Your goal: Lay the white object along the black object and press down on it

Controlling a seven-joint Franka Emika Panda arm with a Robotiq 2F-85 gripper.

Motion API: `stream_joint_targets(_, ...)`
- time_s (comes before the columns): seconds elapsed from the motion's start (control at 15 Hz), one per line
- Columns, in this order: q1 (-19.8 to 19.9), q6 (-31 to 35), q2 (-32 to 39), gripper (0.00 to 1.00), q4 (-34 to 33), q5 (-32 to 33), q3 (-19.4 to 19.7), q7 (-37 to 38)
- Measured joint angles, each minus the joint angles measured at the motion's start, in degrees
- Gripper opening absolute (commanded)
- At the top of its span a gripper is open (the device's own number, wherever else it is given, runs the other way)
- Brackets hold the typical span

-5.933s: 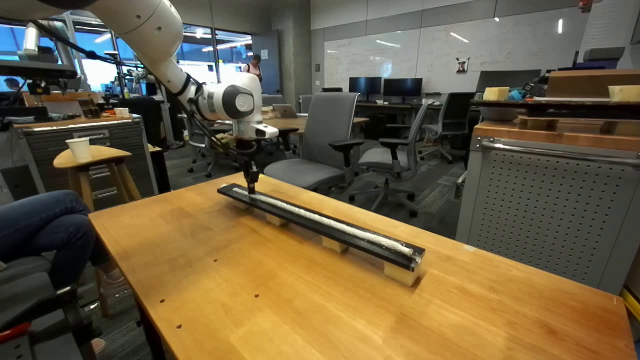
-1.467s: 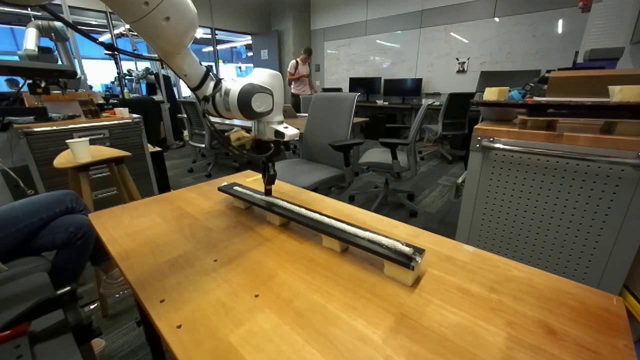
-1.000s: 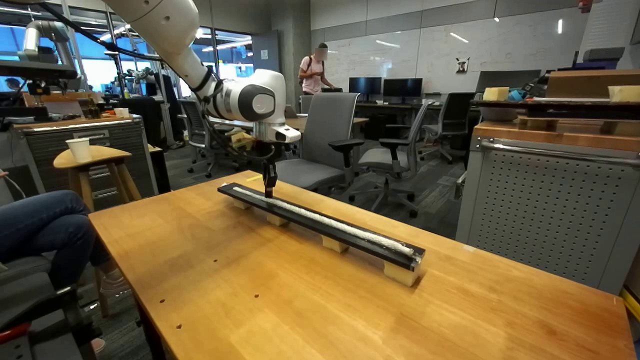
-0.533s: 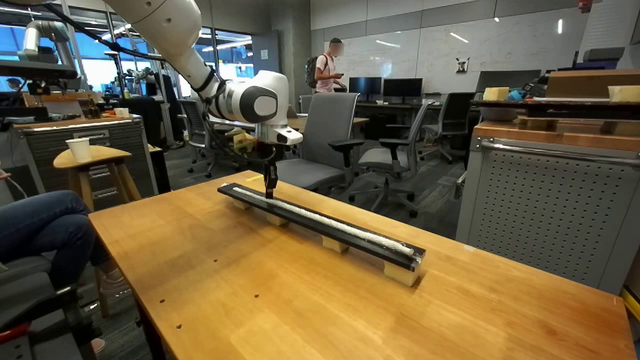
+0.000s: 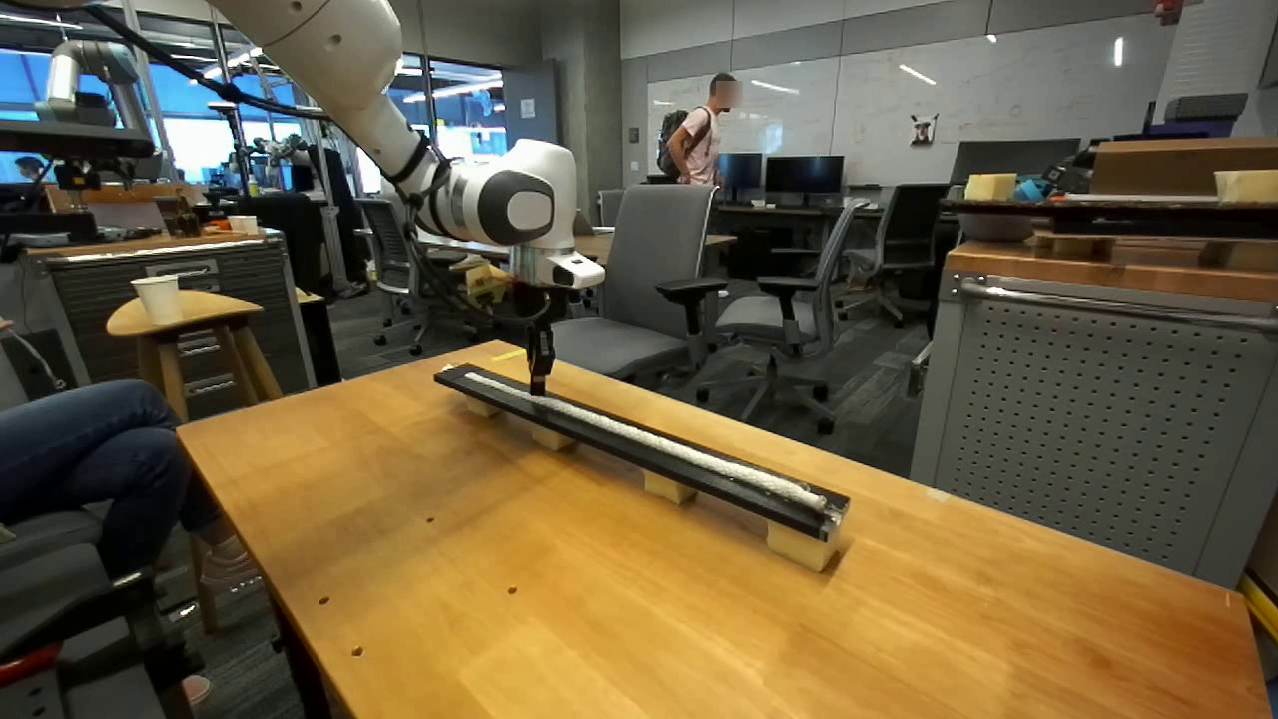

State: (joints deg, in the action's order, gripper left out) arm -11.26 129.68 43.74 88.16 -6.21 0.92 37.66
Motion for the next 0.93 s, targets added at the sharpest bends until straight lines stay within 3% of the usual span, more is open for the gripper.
stream_joint_targets(0.93, 0.00, -0.42, -5.12, 0.00, 3.37, 0.00, 0.00, 0.04)
